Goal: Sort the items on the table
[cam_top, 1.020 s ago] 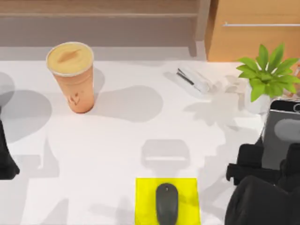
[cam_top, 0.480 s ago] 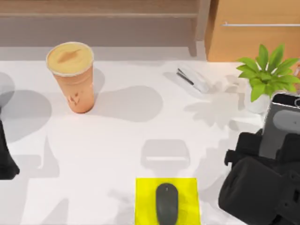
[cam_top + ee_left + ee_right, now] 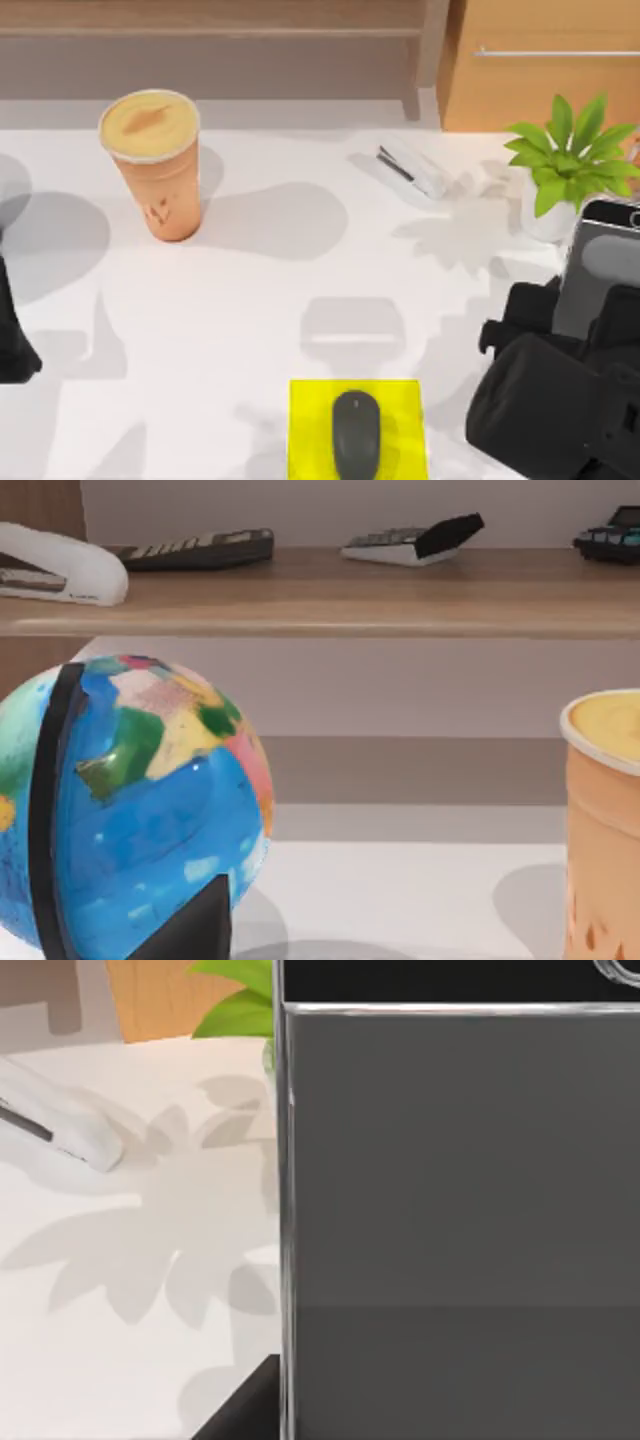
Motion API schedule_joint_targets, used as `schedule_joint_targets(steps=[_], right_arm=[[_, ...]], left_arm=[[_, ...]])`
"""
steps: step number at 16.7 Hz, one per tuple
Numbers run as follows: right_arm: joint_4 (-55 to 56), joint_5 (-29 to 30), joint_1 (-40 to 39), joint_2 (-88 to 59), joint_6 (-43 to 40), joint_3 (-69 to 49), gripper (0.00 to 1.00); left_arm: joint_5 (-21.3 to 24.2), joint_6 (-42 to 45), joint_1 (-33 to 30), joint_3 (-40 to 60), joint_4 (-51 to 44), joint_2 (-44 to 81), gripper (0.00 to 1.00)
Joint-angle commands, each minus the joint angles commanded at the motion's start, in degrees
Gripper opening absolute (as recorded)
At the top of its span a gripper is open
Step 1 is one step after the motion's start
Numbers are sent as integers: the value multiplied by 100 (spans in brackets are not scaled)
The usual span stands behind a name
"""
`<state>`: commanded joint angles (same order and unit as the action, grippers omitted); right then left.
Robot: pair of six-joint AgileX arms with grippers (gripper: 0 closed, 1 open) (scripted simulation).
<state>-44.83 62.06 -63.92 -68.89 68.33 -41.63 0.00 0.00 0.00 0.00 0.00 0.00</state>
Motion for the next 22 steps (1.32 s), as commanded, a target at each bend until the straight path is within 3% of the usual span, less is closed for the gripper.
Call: schedule_joint_targets(steps=[5, 6, 15, 22], right_arm=[[0, 0, 0, 0, 0, 0, 98], [0, 0, 0, 0, 0, 0, 100], [-7, 6, -11, 10, 13, -7, 100], [-605, 178, -258, 353, 1034, -257, 100]], left_arm=[[0, 0, 0, 0, 0, 0, 100], [0, 0, 0, 0, 0, 0, 100], [0, 0, 0, 0, 0, 0, 100], [0, 0, 0, 0, 0, 0, 100]])
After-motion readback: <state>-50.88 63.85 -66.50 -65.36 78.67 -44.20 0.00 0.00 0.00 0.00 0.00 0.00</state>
